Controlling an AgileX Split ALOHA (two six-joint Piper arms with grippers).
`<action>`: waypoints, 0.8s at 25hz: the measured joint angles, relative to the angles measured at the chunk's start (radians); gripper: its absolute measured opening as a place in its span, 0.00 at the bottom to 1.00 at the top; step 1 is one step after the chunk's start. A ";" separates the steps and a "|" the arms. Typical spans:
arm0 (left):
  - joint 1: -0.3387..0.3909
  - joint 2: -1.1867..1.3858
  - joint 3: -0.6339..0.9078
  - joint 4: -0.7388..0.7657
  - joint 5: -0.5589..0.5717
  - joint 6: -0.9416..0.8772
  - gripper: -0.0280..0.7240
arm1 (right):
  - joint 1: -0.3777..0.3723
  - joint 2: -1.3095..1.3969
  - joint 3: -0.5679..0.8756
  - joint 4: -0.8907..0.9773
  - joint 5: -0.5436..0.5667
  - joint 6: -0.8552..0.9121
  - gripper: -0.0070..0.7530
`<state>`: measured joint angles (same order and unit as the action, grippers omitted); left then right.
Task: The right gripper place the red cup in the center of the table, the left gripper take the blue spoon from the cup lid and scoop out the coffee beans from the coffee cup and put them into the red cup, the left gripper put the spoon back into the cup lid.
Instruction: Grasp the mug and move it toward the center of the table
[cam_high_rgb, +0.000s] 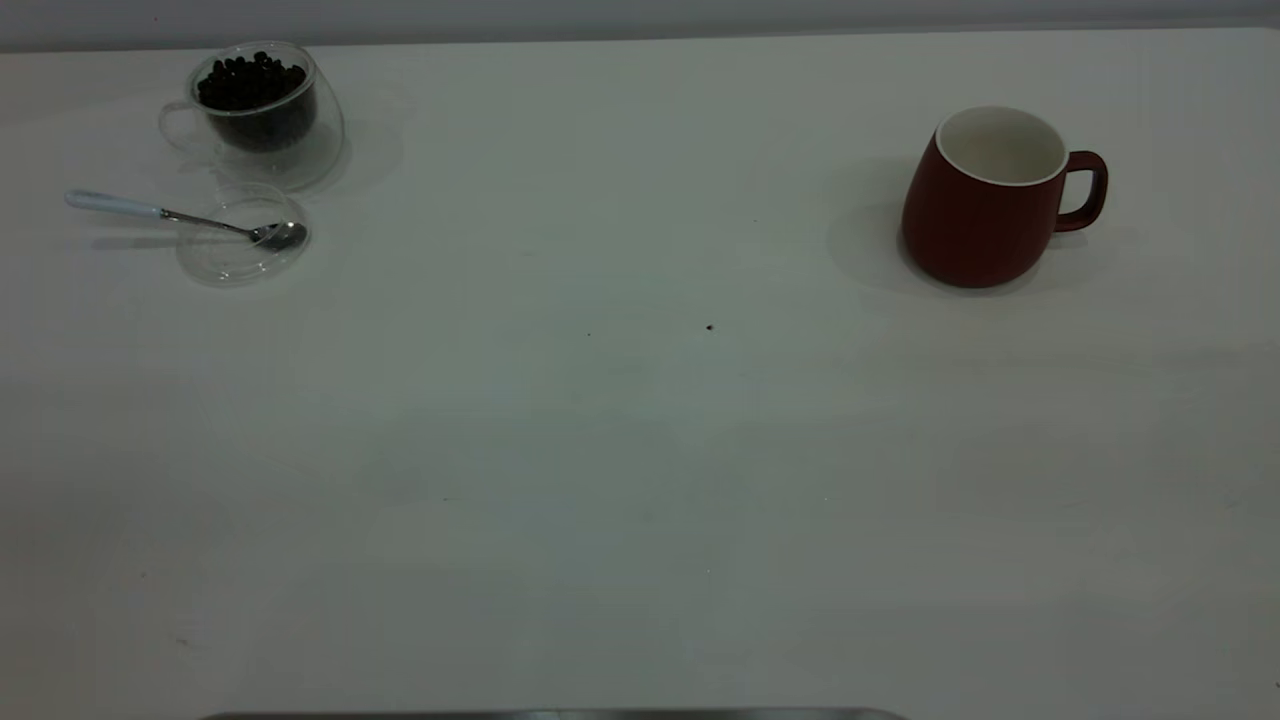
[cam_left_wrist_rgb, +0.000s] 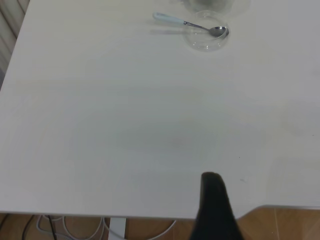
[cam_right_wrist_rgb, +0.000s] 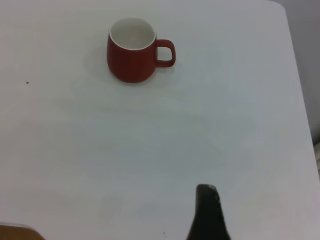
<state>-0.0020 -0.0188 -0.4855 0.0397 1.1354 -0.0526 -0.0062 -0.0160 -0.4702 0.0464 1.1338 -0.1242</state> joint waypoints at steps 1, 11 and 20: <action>0.000 0.000 0.000 0.000 0.000 0.000 0.82 | 0.000 0.000 0.000 0.005 0.000 0.000 0.79; 0.000 0.000 0.000 0.000 0.000 0.000 0.82 | 0.000 0.250 -0.103 -0.076 -0.009 -0.068 0.79; 0.000 0.000 0.000 0.000 0.000 0.000 0.82 | 0.000 0.889 -0.277 -0.106 -0.165 -0.249 0.79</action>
<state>-0.0020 -0.0188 -0.4855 0.0397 1.1354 -0.0526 -0.0062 0.8727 -0.7469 -0.0598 0.9684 -0.3733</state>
